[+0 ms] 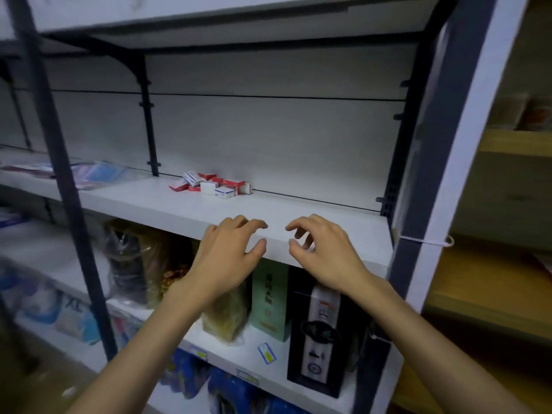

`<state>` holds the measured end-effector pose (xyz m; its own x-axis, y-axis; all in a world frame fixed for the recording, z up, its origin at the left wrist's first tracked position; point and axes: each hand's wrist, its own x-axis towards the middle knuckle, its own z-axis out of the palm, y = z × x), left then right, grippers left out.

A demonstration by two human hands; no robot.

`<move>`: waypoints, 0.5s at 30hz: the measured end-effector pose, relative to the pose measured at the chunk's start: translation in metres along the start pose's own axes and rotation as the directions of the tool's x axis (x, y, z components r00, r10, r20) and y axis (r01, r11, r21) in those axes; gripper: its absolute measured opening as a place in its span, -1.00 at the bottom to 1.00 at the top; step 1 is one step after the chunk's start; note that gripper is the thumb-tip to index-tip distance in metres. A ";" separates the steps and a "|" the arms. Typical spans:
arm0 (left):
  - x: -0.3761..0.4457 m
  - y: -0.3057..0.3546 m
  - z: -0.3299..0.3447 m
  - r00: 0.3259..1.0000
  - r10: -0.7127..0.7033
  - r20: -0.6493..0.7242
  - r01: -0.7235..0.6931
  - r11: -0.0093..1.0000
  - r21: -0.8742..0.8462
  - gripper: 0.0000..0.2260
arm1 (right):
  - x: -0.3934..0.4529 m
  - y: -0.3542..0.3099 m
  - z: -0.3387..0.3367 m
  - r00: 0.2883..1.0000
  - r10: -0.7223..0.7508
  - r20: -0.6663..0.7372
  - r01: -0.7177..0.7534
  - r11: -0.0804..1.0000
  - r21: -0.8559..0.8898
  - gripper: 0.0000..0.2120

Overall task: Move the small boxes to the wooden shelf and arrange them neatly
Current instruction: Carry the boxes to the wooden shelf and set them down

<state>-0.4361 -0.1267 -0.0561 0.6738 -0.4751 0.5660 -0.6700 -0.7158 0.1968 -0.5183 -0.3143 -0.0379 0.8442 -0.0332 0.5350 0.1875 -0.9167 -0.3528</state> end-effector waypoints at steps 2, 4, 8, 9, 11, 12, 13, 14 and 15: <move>0.016 -0.030 0.003 1.000 -0.017 0.013 0.017 1.000 0.008 -0.65 | 0.028 -0.004 0.018 1.000 0.016 0.000 -0.016 0.999 -0.028 -0.72; 0.032 -0.061 0.005 0.999 -0.022 0.036 0.021 0.999 0.027 -0.65 | 0.057 -0.007 0.036 1.000 0.017 -0.004 -0.017 0.998 -0.059 -0.70; 0.066 -0.125 0.003 0.998 -0.001 0.063 -0.002 0.999 0.038 -0.64 | 0.115 -0.017 0.067 1.000 0.023 0.008 -0.022 0.993 -0.117 -0.65; 0.077 -0.141 0.003 0.998 0.002 0.068 -0.005 0.999 0.039 -0.65 | 0.130 -0.019 0.073 1.000 0.028 0.007 -0.027 0.991 -0.134 -0.64; 0.098 -0.171 0.003 0.996 0.013 0.086 -0.018 0.998 0.053 -0.64 | 0.157 -0.023 0.084 0.999 0.032 -0.005 -0.033 0.985 -0.171 -0.65; 0.108 -0.185 0.003 0.996 0.020 0.087 -0.025 0.998 0.061 -0.65 | 0.171 -0.025 0.089 0.999 0.034 -0.013 -0.035 0.982 -0.184 -0.66; 0.118 -0.199 0.003 0.997 0.023 0.079 -0.028 0.998 0.060 -0.66 | 0.183 -0.027 0.094 0.999 0.036 -0.018 -0.039 0.980 -0.193 -0.67; 0.127 -0.213 0.004 0.998 0.017 0.066 -0.020 0.999 0.046 -0.67 | 0.195 -0.029 0.100 0.999 0.040 -0.019 -0.043 0.978 -0.202 -0.69; 0.136 -0.226 0.004 0.999 0.001 0.052 -0.002 1.000 0.023 -0.68 | 0.206 -0.031 0.106 0.999 0.046 -0.016 -0.048 0.976 -0.212 -0.71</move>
<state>-0.1917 -0.0314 -0.0271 0.6884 -0.5019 0.5237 -0.6643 -0.7262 0.1771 -0.2968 -0.2506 0.0017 0.8438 -0.0813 0.5305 0.0359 -0.9777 -0.2068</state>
